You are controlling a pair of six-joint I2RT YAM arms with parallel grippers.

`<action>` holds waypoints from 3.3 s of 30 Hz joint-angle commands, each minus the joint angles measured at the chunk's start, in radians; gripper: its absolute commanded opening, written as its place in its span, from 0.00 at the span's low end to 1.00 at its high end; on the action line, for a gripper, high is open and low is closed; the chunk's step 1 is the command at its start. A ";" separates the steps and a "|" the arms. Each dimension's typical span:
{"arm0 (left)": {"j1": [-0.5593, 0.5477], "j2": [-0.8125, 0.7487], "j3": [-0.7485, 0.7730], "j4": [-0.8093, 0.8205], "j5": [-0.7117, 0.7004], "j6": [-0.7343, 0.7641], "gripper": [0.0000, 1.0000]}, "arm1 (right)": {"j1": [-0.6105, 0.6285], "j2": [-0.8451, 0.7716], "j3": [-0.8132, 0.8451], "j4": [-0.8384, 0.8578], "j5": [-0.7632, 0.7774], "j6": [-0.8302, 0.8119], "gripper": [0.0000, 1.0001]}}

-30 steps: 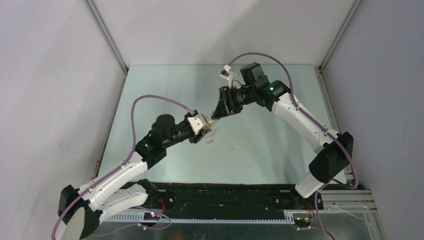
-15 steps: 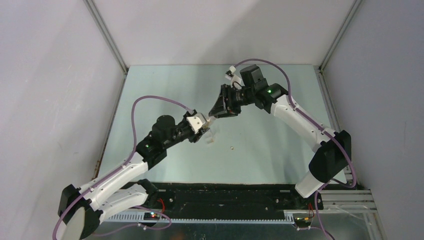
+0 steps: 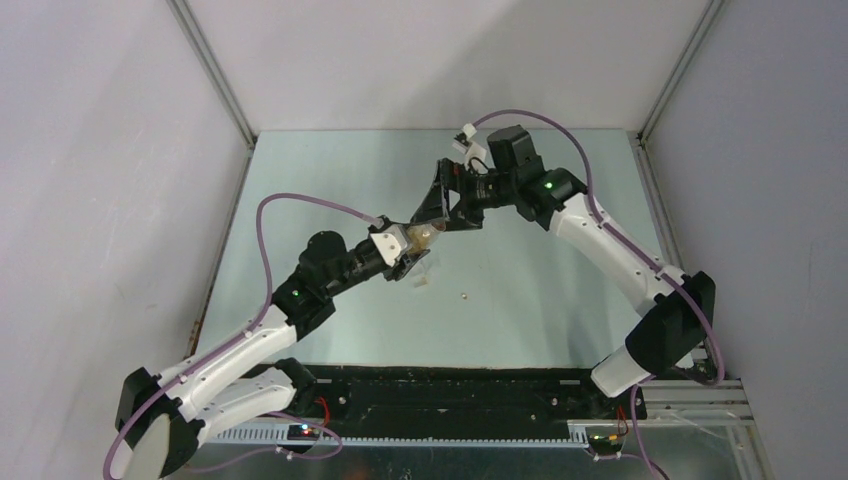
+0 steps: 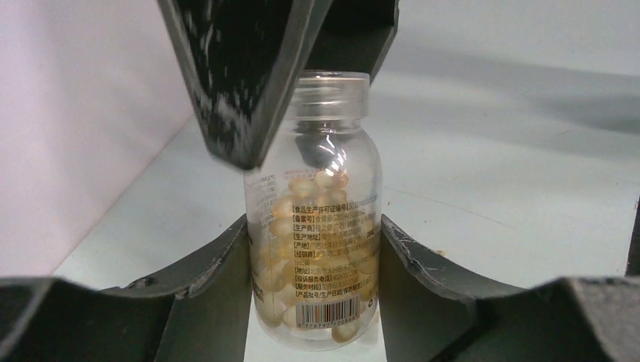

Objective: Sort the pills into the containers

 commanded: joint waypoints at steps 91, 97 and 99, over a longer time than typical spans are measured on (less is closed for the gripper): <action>-0.007 0.032 0.146 -0.149 0.238 0.056 0.00 | 0.025 -0.168 0.037 -0.192 0.039 -0.680 0.72; -0.006 0.030 0.137 -0.140 0.228 0.051 0.00 | 0.021 -0.152 0.029 -0.100 0.042 -0.488 0.43; -0.006 0.024 0.124 -0.107 0.213 0.042 0.00 | 0.034 -0.150 0.017 -0.066 0.073 -0.389 0.37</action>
